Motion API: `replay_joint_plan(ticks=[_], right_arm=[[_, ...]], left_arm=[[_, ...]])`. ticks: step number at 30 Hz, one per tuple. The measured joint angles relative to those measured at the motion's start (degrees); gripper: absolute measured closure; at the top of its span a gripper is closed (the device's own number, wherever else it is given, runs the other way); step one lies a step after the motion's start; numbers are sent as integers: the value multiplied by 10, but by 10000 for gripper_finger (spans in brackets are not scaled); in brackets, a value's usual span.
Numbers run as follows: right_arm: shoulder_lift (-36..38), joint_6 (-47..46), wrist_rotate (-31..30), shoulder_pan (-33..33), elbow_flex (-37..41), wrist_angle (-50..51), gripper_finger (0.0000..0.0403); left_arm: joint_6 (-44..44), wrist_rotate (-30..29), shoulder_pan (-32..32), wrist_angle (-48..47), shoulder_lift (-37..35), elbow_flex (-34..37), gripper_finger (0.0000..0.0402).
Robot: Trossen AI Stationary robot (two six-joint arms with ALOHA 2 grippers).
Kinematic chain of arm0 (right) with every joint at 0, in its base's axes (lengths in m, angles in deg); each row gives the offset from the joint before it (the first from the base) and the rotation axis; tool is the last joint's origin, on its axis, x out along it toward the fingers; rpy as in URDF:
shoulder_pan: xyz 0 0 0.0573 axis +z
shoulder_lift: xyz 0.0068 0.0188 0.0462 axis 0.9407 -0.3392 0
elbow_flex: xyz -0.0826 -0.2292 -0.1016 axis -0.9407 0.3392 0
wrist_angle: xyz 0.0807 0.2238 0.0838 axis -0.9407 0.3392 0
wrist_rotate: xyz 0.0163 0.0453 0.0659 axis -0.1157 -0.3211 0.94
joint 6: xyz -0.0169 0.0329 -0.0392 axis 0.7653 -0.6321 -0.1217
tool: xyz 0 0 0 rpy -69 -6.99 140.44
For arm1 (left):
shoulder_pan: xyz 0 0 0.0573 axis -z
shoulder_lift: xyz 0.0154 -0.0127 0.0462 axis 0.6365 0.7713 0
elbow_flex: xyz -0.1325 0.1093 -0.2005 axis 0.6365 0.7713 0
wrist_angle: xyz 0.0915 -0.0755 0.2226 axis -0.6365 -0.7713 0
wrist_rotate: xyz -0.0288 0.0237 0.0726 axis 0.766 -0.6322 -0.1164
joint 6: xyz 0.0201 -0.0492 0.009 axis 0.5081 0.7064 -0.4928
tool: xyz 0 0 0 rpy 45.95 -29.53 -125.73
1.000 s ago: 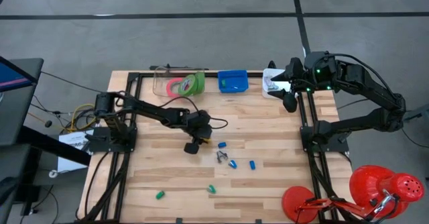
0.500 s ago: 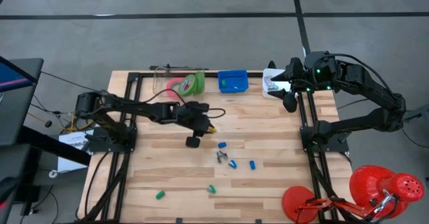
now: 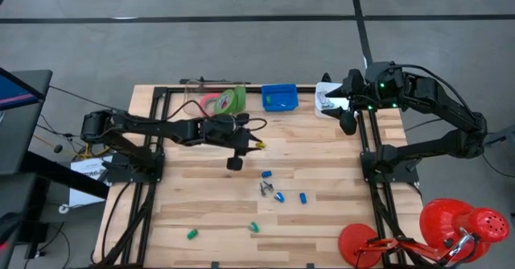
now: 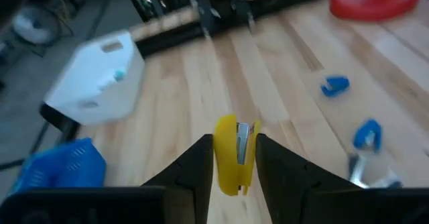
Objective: Pick and place Stapler, Stapler remover, tape
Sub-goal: Put the yellow stapler into the blue bin
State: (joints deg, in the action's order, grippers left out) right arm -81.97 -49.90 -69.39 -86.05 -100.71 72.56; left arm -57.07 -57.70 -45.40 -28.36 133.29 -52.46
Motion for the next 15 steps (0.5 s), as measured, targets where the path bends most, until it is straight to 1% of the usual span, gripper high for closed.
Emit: replay_joint_plan(ticks=[7,15], right_arm=[[0,-7,0,0,0,0,138],[0,-22,0,0,0,0,138]], left_arm=[[0,0,-46,39,0,0,300],[0,0,-133,110,0,0,300]])
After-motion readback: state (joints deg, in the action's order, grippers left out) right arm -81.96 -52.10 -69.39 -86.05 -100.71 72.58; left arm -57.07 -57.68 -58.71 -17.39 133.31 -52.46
